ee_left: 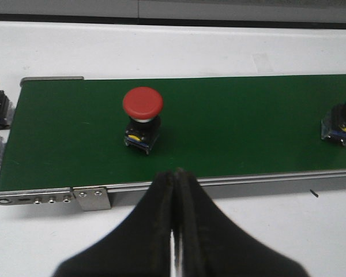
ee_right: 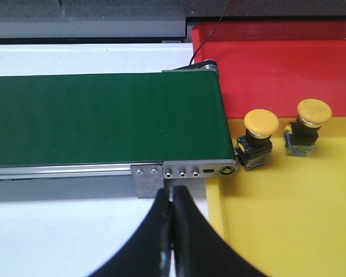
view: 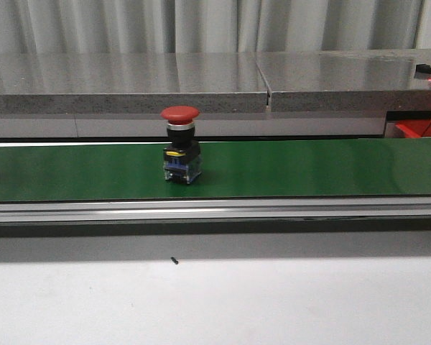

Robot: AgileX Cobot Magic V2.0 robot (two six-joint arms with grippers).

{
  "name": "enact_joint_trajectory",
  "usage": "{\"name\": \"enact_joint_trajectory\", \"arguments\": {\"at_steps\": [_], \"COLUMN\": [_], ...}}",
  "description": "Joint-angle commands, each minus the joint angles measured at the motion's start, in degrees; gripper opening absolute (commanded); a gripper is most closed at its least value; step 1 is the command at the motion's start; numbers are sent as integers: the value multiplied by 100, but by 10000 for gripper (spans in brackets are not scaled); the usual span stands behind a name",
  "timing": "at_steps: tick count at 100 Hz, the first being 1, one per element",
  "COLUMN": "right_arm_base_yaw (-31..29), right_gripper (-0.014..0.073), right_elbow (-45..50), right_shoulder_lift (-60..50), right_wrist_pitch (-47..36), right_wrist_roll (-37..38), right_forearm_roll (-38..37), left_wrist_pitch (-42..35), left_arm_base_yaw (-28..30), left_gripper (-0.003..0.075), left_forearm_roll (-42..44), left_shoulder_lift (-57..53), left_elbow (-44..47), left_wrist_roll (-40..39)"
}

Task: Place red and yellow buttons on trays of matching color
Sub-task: 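Place the second red button on the belt and release it, then grasp the first red button at the belt's end with the right gripper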

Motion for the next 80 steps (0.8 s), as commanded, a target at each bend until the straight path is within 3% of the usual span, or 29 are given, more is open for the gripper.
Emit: {"name": "enact_joint_trajectory", "arguments": {"at_steps": [1,41,80], "right_arm_base_yaw": [-32,-32,-32], "right_gripper": [-91,-91,-91], "right_elbow": [-137,-137,-137], "right_shoulder_lift": [32,32,32], "right_wrist_pitch": [-383,-383,-383], "right_wrist_roll": [-27,-27,-27], "right_forearm_roll": [-61,-61,-61], "left_wrist_pitch": [-575,-629,-577], "left_arm_base_yaw": [-163,-166,-166], "left_gripper": [-20,-20,-20], "left_forearm_roll": [26,14,89], "left_shoulder_lift": [-206,-1563,-1991], "left_elbow": [89,1108,1274], "left_wrist_roll": [-122,-122,-122]}}
